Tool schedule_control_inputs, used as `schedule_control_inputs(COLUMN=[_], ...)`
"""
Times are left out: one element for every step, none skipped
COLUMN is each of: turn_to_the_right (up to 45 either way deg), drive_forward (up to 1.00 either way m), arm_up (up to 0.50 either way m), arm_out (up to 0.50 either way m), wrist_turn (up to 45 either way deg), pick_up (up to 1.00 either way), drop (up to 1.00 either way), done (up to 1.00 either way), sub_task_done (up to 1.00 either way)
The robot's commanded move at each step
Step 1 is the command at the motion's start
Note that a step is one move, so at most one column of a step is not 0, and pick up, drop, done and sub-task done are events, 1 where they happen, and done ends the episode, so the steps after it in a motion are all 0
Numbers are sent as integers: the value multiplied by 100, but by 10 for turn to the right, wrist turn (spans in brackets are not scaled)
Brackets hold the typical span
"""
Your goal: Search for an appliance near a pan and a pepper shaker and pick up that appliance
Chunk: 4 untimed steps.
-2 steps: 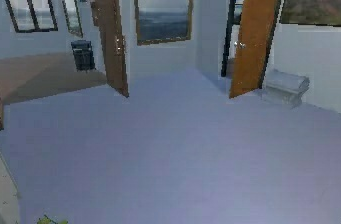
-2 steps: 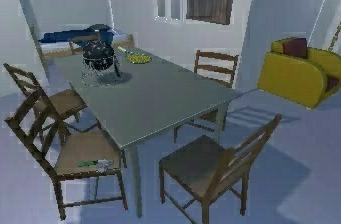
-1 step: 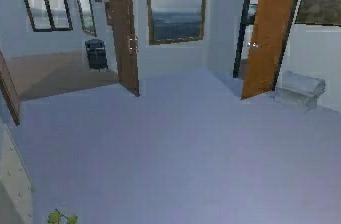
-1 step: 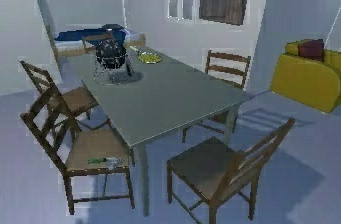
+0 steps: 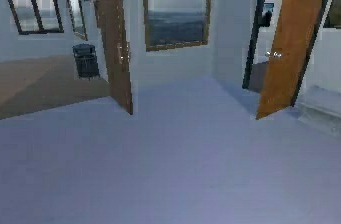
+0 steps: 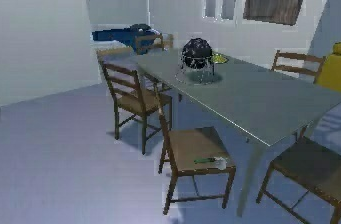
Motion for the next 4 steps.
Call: schedule_control_inputs(turn_to_the_right=[-330, 0, 0, 0], drive_forward=[0, 100, 40, 100], arm_up=[0, 0, 0, 0], arm_out=[0, 0, 0, 0], wrist_turn=[0, 0, 0, 0], pick_up=[0, 0, 0, 0], drop=[0, 0, 0, 0], done=[0, 0, 0, 0], sub_task_done=[0, 0, 0, 0])
